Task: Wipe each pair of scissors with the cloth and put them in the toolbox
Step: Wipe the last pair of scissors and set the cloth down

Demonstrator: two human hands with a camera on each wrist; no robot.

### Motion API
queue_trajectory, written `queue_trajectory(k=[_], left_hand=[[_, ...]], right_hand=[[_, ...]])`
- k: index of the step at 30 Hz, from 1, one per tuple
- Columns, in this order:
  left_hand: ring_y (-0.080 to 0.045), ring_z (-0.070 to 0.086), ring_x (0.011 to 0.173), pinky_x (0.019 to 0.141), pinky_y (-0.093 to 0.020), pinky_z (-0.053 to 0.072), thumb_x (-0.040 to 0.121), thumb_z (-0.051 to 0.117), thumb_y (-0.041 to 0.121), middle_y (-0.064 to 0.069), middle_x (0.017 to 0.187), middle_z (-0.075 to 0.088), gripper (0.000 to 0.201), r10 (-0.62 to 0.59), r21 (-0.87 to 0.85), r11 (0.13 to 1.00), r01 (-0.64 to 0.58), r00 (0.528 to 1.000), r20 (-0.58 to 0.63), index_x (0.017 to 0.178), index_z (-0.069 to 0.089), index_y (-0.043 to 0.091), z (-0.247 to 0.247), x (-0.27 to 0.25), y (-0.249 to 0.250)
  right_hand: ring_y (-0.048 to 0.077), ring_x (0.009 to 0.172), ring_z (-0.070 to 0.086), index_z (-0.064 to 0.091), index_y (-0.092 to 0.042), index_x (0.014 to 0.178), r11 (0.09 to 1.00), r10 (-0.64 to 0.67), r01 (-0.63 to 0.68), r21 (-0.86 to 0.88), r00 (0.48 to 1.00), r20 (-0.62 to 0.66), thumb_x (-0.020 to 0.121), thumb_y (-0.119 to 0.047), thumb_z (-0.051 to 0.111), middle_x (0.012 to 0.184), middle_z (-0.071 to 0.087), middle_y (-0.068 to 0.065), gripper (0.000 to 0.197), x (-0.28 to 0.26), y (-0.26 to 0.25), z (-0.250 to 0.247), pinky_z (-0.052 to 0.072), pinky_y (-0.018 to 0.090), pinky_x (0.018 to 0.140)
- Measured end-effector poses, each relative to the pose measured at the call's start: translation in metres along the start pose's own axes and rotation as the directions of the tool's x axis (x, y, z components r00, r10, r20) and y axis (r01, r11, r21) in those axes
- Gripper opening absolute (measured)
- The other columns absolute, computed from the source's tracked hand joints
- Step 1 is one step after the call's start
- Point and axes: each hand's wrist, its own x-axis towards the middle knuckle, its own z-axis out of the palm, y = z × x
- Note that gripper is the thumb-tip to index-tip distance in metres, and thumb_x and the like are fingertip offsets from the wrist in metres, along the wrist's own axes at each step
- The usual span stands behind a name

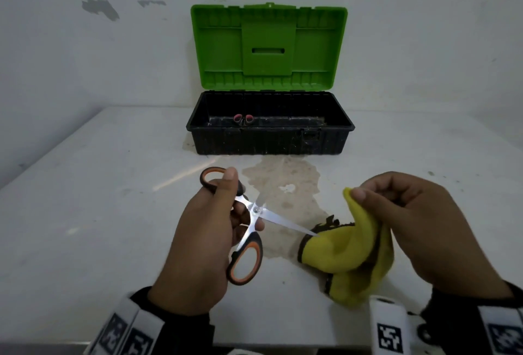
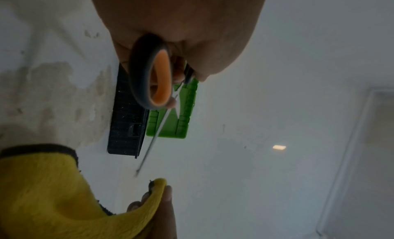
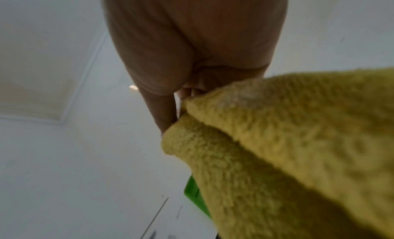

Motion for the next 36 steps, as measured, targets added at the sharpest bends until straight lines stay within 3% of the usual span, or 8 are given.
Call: queue_trajectory(k=[4,8,13,18,22,27,32,36], left_hand=[[-0.017,0.073,0.065,0.069,-0.036,0.058,0.095,0.05,0.045,0.001,0.059,0.066,0.034,0.023,0.098,0.995,-0.029,0.998,0.065,0.093,0.065,0.015,0.002,-0.006,-0.002],[-0.014,0.064,0.052,0.05,-0.022,0.053,0.099,0.044,0.042,0.002,0.053,0.055,0.035,0.07,0.16,0.983,-0.085,0.993,0.094,0.091,0.061,0.013,0.006,-0.009,-0.003],[-0.014,0.061,0.051,0.05,-0.022,0.053,0.097,0.04,0.051,-0.019,0.065,0.054,0.042,0.118,0.226,0.965,-0.136,0.989,0.09,0.089,0.06,0.015,0.007,-0.009,-0.008],[-0.005,0.062,0.046,0.044,-0.017,0.052,0.095,0.04,0.053,-0.012,0.065,0.064,0.044,0.108,0.268,0.956,-0.12,0.992,0.059,0.086,0.059,0.015,0.006,-0.007,-0.011],[-0.004,0.054,0.039,0.045,-0.02,0.051,0.098,0.04,0.049,0.005,0.043,0.052,0.041,0.105,0.285,0.951,-0.119,0.992,0.064,0.089,0.058,0.013,0.005,-0.006,-0.012],[-0.007,0.06,0.044,0.047,-0.023,0.055,0.097,0.041,0.049,-0.001,0.056,0.065,0.04,0.106,0.273,0.955,-0.118,0.993,0.058,0.085,0.06,0.016,0.004,-0.004,-0.01],[-0.006,0.058,0.042,0.046,-0.022,0.052,0.097,0.042,0.048,0.004,0.054,0.063,0.037,0.114,0.273,0.953,-0.129,0.991,0.07,0.085,0.058,0.017,0.006,-0.004,-0.01],[-0.004,0.056,0.041,0.046,-0.019,0.052,0.097,0.041,0.047,0.007,0.048,0.059,0.037,0.14,0.281,0.947,-0.158,0.987,0.084,0.08,0.057,0.018,0.007,-0.005,-0.011]], right_hand=[[0.0,0.058,0.064,0.074,-0.026,0.076,0.987,-0.079,0.078,-0.14,0.997,0.001,0.084,-0.024,0.075,0.068,0.072,-0.011,0.008,0.009,-0.005,0.008,0.045,0.008,0.053],[0.004,0.069,0.066,0.074,-0.033,0.084,0.966,-0.17,0.192,-0.175,0.976,0.133,0.085,-0.02,0.074,0.078,0.072,-0.018,0.013,0.008,-0.019,0.03,0.049,0.013,0.061],[0.001,0.078,0.065,0.076,-0.03,0.087,0.938,-0.273,0.317,-0.141,0.925,0.265,0.082,-0.027,0.076,0.079,0.071,-0.019,0.006,-0.007,-0.03,0.059,0.044,0.007,0.065],[0.004,0.077,0.063,0.078,-0.026,0.087,0.869,-0.372,0.435,-0.236,0.888,0.268,0.083,-0.029,0.077,0.079,0.071,-0.016,0.005,-0.013,-0.018,0.075,0.051,0.017,0.069],[0.003,0.078,0.062,0.076,-0.024,0.082,0.875,-0.354,0.382,-0.296,0.924,0.146,0.084,-0.029,0.074,0.075,0.069,-0.017,0.006,-0.008,-0.007,0.076,0.05,0.014,0.073],[0.001,0.076,0.061,0.076,-0.025,0.081,0.857,-0.386,0.432,-0.282,0.9,0.204,0.082,-0.028,0.077,0.073,0.067,-0.02,0.004,-0.015,-0.011,0.081,0.048,0.011,0.067],[0.005,0.078,0.061,0.077,-0.022,0.079,0.89,-0.357,0.367,-0.272,0.93,0.087,0.083,-0.025,0.077,0.07,0.068,-0.015,0.005,-0.01,-0.009,0.08,0.046,0.006,0.068],[0.002,0.075,0.061,0.075,-0.025,0.079,0.869,-0.378,0.415,-0.269,0.908,0.18,0.084,-0.03,0.073,0.07,0.066,-0.019,0.007,-0.015,-0.013,0.082,0.047,0.011,0.066]])
